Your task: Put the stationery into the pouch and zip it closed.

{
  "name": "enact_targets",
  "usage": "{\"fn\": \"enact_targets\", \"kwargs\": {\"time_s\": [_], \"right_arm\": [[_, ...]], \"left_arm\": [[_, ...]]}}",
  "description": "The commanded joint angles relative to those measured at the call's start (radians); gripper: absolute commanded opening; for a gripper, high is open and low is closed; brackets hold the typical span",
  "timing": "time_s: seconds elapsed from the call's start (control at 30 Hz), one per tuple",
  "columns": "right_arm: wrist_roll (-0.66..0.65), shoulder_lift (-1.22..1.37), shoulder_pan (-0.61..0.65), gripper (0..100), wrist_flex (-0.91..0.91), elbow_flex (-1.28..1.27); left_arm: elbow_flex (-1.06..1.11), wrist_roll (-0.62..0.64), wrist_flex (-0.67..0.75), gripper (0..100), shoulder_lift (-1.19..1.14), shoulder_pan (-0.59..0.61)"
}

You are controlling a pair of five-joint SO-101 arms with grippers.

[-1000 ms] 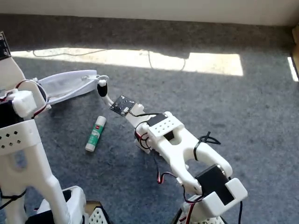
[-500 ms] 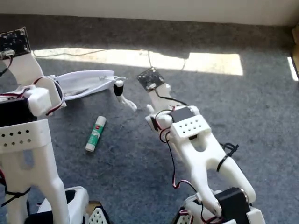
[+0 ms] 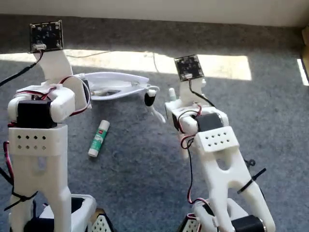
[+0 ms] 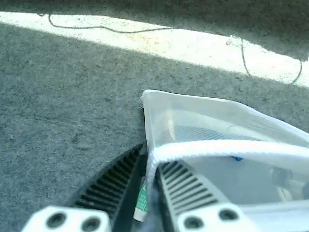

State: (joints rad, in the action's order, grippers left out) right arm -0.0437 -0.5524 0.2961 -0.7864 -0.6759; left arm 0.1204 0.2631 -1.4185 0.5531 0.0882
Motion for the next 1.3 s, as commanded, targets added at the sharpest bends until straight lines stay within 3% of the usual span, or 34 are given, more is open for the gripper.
{"fn": "enact_targets", "kwargs": {"time_s": [0.0, 0.27, 0.63, 0.9, 1.27], "right_arm": [[0.032, -0.170, -0.013, 0.4, 0.016, 0.018], [0.095, -0.443, 0.002, 0.4, 0.018, 0.042], [0.100, -0.545, 0.262, 0.4, 0.030, 0.248], [0.098, -0.544, 0.361, 0.4, 0.348, 0.265], [0.094, -0.544, 0.433, 0.4, 0.796, -0.015]], "left_arm": [[-0.056, 0.029, -0.008, 1, 0.007, -0.028], [-0.044, 0.028, -0.029, 1, 0.007, -0.028], [-0.019, 0.025, -0.029, 1, 0.007, -0.028], [-0.019, 0.025, -0.029, 1, 0.007, -0.027], [-0.015, 0.023, -0.029, 1, 0.007, -0.024]]}}
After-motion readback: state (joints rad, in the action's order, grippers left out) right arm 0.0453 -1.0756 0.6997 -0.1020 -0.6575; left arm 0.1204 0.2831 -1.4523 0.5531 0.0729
